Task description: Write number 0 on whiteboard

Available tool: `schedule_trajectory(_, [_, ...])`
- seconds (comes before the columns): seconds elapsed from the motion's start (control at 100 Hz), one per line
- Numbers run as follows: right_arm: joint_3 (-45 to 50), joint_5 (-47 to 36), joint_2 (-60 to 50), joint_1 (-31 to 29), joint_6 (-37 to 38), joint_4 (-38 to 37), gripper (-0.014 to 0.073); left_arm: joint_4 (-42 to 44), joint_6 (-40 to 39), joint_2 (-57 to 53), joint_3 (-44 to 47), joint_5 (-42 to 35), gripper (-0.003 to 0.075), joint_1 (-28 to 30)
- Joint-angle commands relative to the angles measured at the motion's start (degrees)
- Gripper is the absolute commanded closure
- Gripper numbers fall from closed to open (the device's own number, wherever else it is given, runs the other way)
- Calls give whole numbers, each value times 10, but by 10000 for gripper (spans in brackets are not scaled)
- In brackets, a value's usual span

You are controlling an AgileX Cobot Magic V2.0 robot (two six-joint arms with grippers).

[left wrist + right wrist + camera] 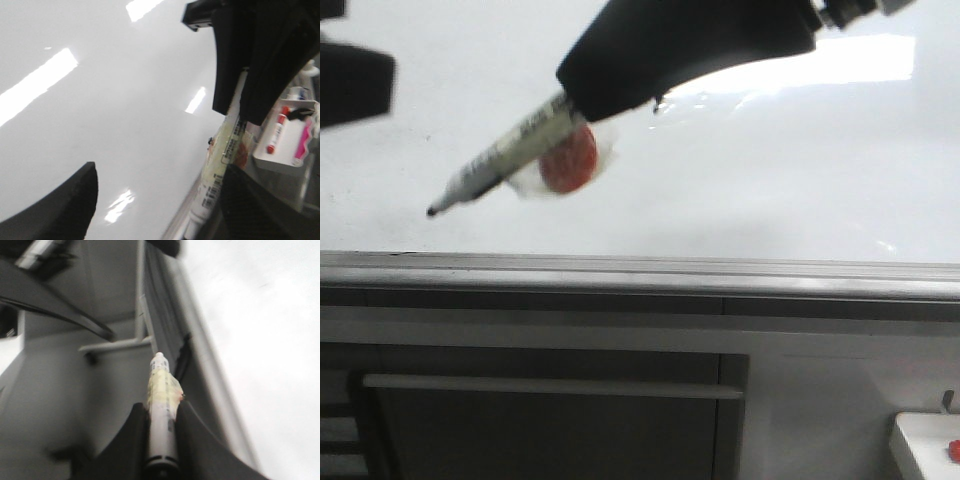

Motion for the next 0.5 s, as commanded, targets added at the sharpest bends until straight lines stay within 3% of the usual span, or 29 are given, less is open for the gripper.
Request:
schedule_trajectory(0.0, [-17, -92, -9, -2, 11, 40, 666, -99, -8, -61, -24, 45, 249, 3])
schedule_trajectory(0.06, [-17, -115, -9, -2, 11, 53, 666, -161, -8, -94, -31, 92, 267, 14])
schedule_trajectory(0.13, [-17, -119, -9, -2, 11, 54, 666, -177, -8, -127, -36, 109, 346, 30])
schedule_trajectory(0.32, [-31, -102, 28, -7, 11, 56, 666, -177, -8, -171, -36, 95, 743, 82])
schedule_trajectory(0.49, [-84, -51, 87, -32, 29, 57, 664, -179, -8, -171, -36, 87, 741, 120])
